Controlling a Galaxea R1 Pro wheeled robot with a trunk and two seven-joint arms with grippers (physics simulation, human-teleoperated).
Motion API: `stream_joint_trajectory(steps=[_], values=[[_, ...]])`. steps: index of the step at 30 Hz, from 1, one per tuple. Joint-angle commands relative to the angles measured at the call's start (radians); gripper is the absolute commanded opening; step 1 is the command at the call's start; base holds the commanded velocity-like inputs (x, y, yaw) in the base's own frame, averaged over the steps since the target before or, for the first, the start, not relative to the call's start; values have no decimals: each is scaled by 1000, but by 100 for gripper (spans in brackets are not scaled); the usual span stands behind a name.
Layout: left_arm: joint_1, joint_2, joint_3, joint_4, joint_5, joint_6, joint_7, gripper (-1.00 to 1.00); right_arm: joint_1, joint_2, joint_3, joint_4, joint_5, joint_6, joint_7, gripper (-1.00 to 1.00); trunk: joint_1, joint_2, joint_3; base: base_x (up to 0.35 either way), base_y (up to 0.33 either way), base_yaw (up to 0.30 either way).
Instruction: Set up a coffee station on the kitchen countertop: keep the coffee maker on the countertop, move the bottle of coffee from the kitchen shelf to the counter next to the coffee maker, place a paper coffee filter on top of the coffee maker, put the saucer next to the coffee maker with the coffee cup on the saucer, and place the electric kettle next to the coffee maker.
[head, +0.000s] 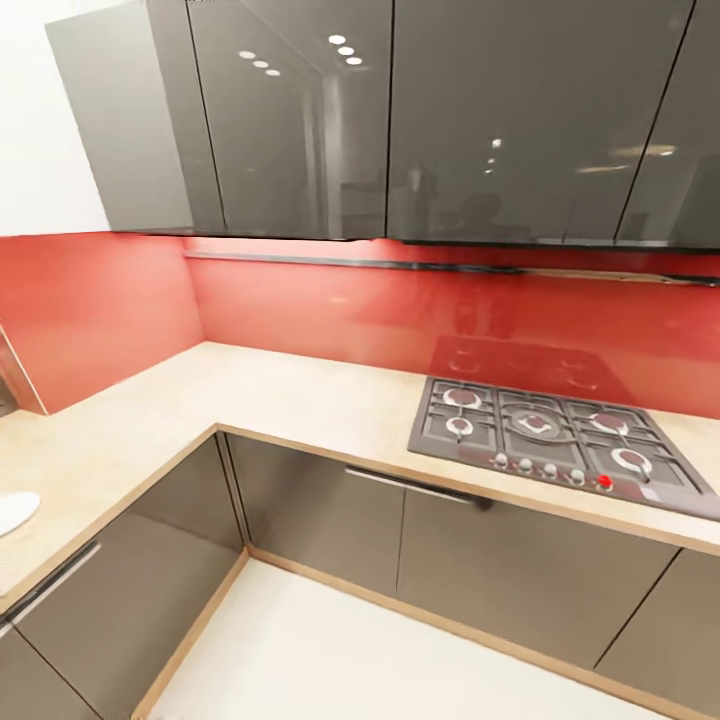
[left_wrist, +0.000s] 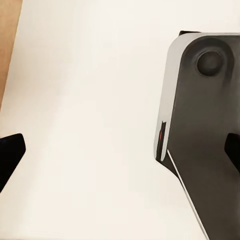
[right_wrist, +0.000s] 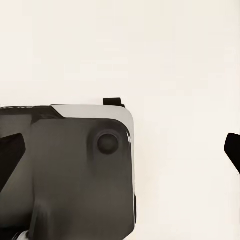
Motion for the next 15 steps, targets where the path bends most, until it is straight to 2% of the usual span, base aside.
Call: stream_joint_trajectory(steps=[1, 15], values=[[0, 0, 6, 0, -10, -3, 3, 100, -1, 0, 2, 1, -4, -3, -2, 100, 1, -2, -2, 46, -10, 276], [0, -1, 9, 0, -10, -3, 2, 100, -1, 0, 2, 1, -4, -3, -2, 100, 1, -2, -2, 6, -1, 276]])
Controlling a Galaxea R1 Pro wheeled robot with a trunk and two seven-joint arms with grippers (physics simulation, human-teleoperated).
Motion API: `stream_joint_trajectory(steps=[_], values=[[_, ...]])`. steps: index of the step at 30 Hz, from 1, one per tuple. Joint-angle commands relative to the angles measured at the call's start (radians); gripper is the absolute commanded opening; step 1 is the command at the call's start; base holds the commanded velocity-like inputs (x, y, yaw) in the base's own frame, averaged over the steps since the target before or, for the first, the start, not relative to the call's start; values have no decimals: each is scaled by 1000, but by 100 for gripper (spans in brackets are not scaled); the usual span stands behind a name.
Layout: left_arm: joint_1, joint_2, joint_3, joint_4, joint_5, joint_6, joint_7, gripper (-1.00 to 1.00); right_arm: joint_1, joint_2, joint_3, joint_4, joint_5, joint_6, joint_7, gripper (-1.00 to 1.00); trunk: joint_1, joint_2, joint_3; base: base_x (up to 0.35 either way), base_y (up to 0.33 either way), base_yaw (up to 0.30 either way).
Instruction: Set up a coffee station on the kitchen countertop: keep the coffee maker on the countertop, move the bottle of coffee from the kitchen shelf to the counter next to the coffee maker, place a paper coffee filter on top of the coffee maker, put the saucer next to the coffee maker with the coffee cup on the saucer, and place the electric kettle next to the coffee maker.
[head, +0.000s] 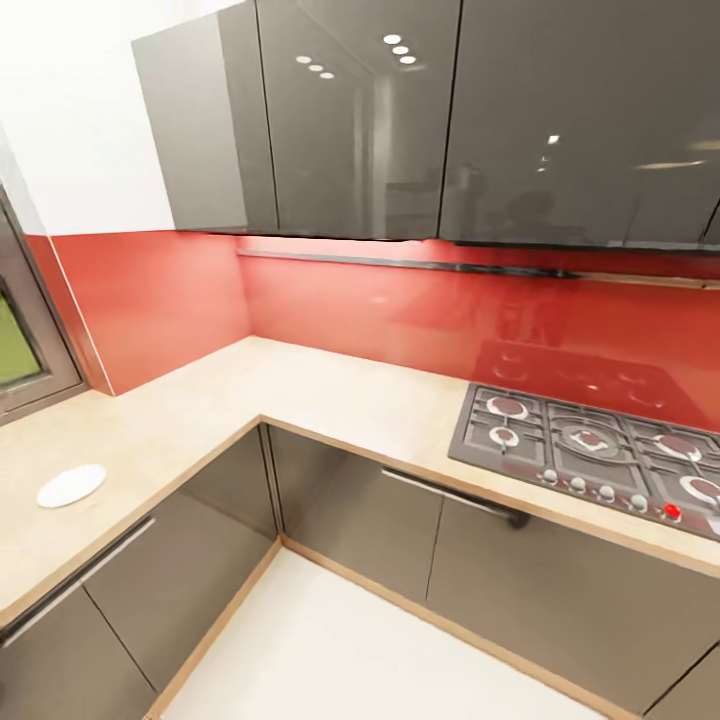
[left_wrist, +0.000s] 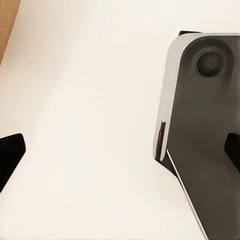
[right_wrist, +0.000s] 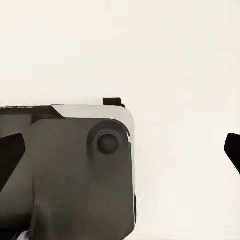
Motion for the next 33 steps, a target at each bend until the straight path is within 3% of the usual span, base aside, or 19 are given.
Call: stream_joint_trajectory(steps=[1, 25, 33], values=[[0, 0, 6, 0, -11, -3, 3, 100, -1, 0, 2, 1, -4, -3, -2, 100, 1, -2, -2, 0, 0, 276], [-2, 0, 5, 0, -9, -3, 5, 100, -1, 0, 2, 1, -4, -3, -2, 100, 1, -2, -2, 203, -170, 277], [-2, 1, 8, 0, -9, -3, 5, 100, -1, 0, 2, 1, -4, -3, -2, 100, 1, -2, -2, 112, -37, 277]])
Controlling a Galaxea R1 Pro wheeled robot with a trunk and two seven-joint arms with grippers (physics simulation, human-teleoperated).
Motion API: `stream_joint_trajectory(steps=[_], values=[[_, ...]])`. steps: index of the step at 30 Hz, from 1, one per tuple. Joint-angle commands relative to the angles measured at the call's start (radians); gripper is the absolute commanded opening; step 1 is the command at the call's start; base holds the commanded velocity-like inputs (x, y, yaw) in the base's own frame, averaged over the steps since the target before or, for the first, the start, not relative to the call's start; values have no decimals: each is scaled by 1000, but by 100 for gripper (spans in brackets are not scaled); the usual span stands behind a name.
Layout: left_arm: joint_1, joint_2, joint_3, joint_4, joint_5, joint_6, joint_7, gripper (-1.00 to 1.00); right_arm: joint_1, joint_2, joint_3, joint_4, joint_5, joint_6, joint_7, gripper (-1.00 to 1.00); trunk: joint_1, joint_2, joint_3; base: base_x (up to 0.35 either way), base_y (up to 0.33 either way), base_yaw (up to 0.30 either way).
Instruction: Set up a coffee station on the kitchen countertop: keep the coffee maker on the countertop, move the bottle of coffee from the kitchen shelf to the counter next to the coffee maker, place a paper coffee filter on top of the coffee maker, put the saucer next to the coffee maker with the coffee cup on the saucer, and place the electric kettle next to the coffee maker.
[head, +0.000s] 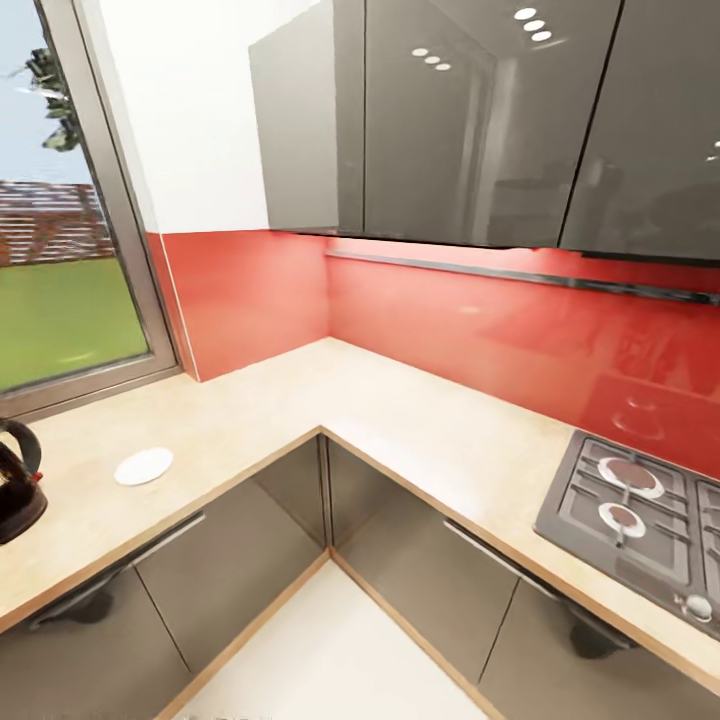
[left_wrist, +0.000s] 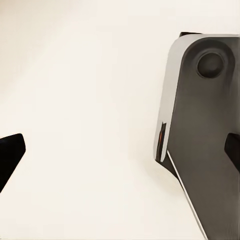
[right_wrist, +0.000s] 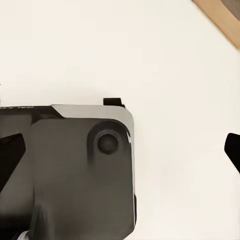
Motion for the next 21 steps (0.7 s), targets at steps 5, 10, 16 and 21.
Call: stream_joint_trajectory(steps=[5, 10, 16, 21], values=[[0, 1, 7, 0, -11, -3, 3, 100, -1, 0, 2, 1, -4, -3, -2, 100, 1, -2, -2, 9, -2, 278], [0, 0, 8, 0, -10, -3, 3, 100, -1, 0, 2, 1, -4, -3, -2, 100, 1, -2, -2, 0, 0, 278], [0, -1, 8, 0, -10, -3, 3, 100, -1, 0, 2, 1, -4, -3, -2, 100, 1, -2, -2, 0, 0, 278], [0, -1, 7, 0, -10, -3, 3, 100, -1, 0, 2, 1, -4, -3, -2, 100, 1, -2, -2, 0, 0, 278]])
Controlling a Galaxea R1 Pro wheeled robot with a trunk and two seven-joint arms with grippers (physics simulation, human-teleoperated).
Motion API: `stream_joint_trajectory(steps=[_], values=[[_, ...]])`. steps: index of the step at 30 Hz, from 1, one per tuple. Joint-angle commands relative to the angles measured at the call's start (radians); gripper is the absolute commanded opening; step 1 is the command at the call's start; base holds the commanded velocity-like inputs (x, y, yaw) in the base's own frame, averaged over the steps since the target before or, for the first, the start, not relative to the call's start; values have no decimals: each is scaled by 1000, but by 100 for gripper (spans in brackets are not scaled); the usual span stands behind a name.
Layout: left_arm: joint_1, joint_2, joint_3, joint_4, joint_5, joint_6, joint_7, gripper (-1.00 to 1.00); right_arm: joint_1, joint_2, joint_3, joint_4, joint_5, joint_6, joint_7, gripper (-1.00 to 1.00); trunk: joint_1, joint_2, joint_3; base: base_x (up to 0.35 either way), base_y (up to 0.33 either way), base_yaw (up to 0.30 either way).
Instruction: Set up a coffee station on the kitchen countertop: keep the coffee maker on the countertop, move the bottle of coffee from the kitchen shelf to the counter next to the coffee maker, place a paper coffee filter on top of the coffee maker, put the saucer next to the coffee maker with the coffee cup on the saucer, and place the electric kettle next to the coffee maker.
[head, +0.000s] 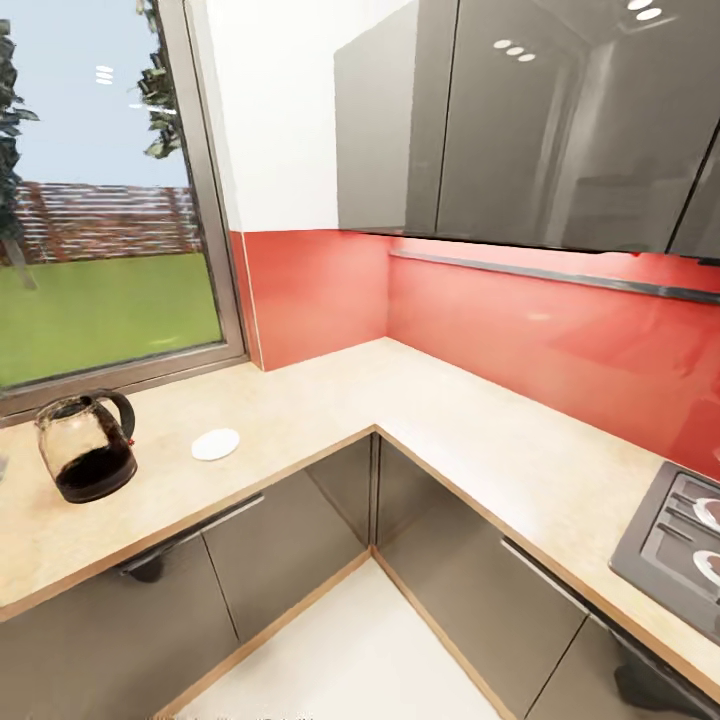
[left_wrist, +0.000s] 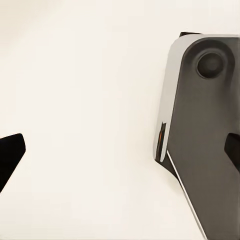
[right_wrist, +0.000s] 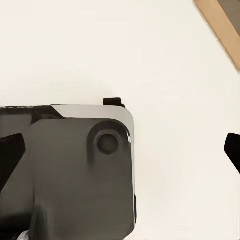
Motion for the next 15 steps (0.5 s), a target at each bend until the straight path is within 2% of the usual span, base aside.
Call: stream_joint_trajectory(steps=[1, 15], values=[[0, 0, 5, 0, -11, -3, 3, 100, -1, 0, 2, 1, -4, -3, -2, 100, 1, -2, -2, 0, 0, 278], [0, -1, 4, 0, -11, -3, 3, 100, -1, 0, 2, 1, -4, -3, -2, 100, 1, -2, -2, 0, 0, 278]])
